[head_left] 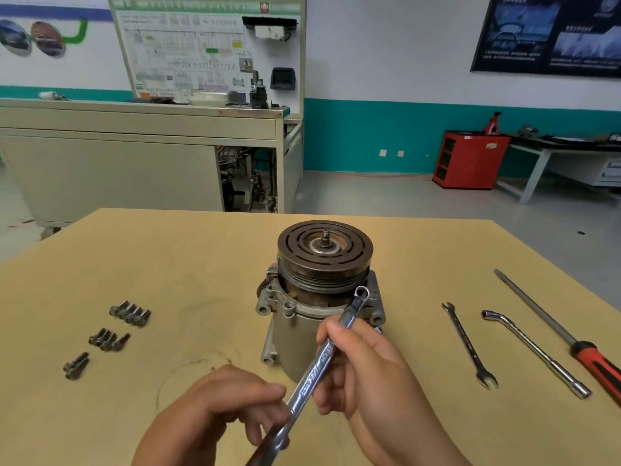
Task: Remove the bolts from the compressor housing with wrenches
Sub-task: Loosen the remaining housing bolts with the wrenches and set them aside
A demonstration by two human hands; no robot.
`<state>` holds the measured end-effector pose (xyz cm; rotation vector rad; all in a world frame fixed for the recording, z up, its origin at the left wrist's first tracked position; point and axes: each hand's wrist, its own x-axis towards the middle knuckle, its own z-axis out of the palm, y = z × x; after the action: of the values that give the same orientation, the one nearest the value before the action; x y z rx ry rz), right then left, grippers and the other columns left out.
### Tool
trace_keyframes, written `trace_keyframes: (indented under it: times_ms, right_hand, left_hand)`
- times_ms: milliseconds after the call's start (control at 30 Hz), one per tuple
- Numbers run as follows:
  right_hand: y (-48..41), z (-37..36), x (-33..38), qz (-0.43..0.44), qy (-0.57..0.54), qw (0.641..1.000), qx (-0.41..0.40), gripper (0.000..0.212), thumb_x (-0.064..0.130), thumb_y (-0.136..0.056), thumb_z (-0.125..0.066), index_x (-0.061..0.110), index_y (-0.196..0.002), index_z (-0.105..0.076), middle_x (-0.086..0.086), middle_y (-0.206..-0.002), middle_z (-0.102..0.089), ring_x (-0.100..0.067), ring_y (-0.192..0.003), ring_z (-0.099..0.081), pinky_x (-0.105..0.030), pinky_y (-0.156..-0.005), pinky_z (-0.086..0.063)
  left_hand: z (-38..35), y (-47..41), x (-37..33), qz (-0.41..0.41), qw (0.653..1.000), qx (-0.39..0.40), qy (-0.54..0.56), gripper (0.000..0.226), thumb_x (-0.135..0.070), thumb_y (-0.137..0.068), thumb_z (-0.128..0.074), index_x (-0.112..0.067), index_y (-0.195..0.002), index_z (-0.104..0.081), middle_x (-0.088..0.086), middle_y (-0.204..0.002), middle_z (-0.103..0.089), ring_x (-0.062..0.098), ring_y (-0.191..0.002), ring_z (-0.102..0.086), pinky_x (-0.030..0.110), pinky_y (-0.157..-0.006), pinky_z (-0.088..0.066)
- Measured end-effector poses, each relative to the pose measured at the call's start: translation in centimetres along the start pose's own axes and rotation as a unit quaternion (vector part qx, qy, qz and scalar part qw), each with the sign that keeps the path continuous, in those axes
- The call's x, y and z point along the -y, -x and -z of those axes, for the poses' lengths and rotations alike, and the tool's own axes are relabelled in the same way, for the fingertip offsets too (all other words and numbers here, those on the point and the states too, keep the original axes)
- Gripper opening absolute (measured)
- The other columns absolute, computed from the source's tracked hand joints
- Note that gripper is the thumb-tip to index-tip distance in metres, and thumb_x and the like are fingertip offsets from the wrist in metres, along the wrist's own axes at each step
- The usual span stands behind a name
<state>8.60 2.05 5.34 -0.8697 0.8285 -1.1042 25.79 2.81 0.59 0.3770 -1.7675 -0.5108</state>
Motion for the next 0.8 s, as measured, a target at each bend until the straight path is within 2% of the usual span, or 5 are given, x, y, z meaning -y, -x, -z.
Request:
trace_keyframes:
  times_ms: [200,300,533,667,800]
  right_hand:
    - [0.3,-0.9,0.6,-0.047,-0.080,0.996,0.010,0.018,0.024,-0.073,-0.053,0.006,-0.075,-0.051,-0.007,-0.047,-0.049,-0.013,-0.029,-0.045,-0.017,-0.031,-0.036]
    - [0.3,-1.1,0.6,-0.066,-0.104,0.992,0.028,0.021,0.023,-0.087,-0.045,0.009,-0.072,-0.051,-0.005,-0.049,-0.046,-0.011,-0.028,-0.044,-0.015,-0.031,-0.034]
    - [0.2,-1.9,1.2,-0.075,-0.136,0.987,0.051,0.023,0.025,-0.089,-0.041,0.014,-0.069,-0.048,0.000,-0.048,-0.046,-0.008,-0.029,-0.042,-0.016,-0.030,-0.033]
    - [0.4,-2.7,1.0,-0.050,-0.135,0.989,0.035,0.016,0.027,-0.070,-0.050,0.013,-0.062,-0.050,-0.002,-0.045,-0.043,-0.013,-0.029,-0.042,-0.017,-0.032,-0.035]
    - [0.5,-2.5,1.2,-0.041,-0.121,0.991,0.023,0.016,0.027,-0.071,-0.049,0.013,-0.064,-0.050,-0.002,-0.045,-0.045,-0.013,-0.031,-0.047,-0.019,-0.033,-0.040]
  left_hand:
    - [-1.2,0.3,-3.0,-0.033,0.983,-0.045,-0.174,0.021,-0.044,-0.099,-0.044,-0.047,-0.114,-0.057,-0.026,-0.103,-0.057,0.000,-0.079,-0.066,0.018,-0.058,-0.055]
    - [-2.4,0.5,-3.4,-0.030,0.978,-0.085,-0.188,0.021,-0.048,-0.098,-0.042,-0.052,-0.113,-0.056,-0.029,-0.103,-0.056,-0.005,-0.080,-0.064,0.015,-0.058,-0.054]
    - [-1.8,-1.2,1.8,0.019,0.971,-0.236,-0.019,0.031,-0.037,-0.086,-0.059,-0.037,-0.117,-0.062,-0.011,-0.110,-0.059,0.012,-0.092,-0.059,0.020,-0.072,-0.048]
    - [-1.5,-4.0,5.6,0.121,0.965,-0.169,-0.160,0.051,-0.038,-0.077,-0.055,-0.040,-0.127,-0.046,-0.011,-0.128,-0.049,0.005,-0.123,-0.046,0.017,-0.096,-0.037]
    - [-1.6,-5.3,8.4,0.189,0.971,-0.108,-0.102,0.067,-0.045,-0.066,-0.065,-0.037,-0.127,-0.041,-0.004,-0.130,-0.053,0.012,-0.122,-0.051,0.019,-0.099,-0.039]
